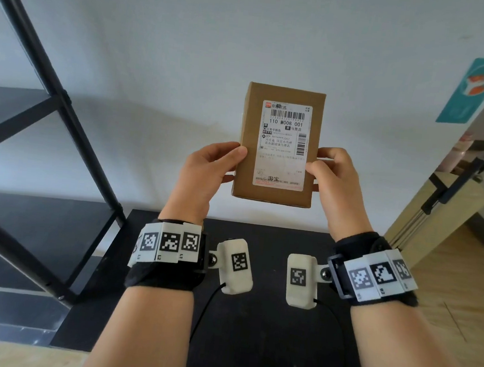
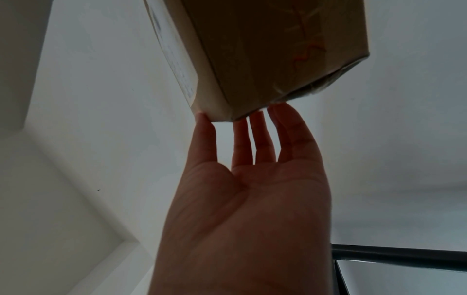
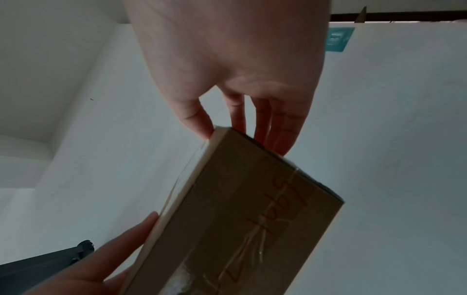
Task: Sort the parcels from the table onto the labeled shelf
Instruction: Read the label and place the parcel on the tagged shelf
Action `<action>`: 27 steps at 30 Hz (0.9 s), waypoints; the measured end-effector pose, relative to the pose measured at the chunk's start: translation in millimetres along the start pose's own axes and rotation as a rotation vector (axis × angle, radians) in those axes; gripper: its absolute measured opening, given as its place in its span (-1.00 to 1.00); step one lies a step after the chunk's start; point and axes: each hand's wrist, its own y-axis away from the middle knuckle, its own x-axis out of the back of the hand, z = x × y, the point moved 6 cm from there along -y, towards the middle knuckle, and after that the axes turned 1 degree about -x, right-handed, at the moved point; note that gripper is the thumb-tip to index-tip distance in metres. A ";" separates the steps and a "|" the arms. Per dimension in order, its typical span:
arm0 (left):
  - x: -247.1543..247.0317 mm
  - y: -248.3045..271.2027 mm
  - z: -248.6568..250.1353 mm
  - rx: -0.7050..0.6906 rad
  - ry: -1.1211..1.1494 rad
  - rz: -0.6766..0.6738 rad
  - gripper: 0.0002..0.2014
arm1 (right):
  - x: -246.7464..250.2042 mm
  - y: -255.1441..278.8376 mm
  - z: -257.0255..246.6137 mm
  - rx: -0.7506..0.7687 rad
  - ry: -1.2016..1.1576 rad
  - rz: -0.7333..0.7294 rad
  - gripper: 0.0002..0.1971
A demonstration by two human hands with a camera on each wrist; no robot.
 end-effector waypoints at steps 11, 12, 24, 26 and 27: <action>-4.0 6.0 -0.7 0.048 -0.021 0.046 -0.73 | -4.0 -2.5 6.7 -0.039 0.013 -0.042 -0.73; -3.7 6.5 -0.2 0.054 -0.023 0.052 -0.74 | -5.6 -3.2 7.0 -0.043 0.016 -0.050 -0.73; 0.6 14.0 -1.0 0.089 -0.059 0.074 -0.80 | -13.7 -1.5 7.9 -0.049 0.068 -0.103 -0.76; 2.1 16.0 -1.3 0.092 -0.061 0.079 -0.79 | -14.3 -0.6 7.8 -0.055 0.069 -0.105 -0.74; 3.5 17.1 -1.6 0.094 -0.061 0.086 -0.78 | -15.0 -0.2 7.8 -0.059 0.068 -0.106 -0.72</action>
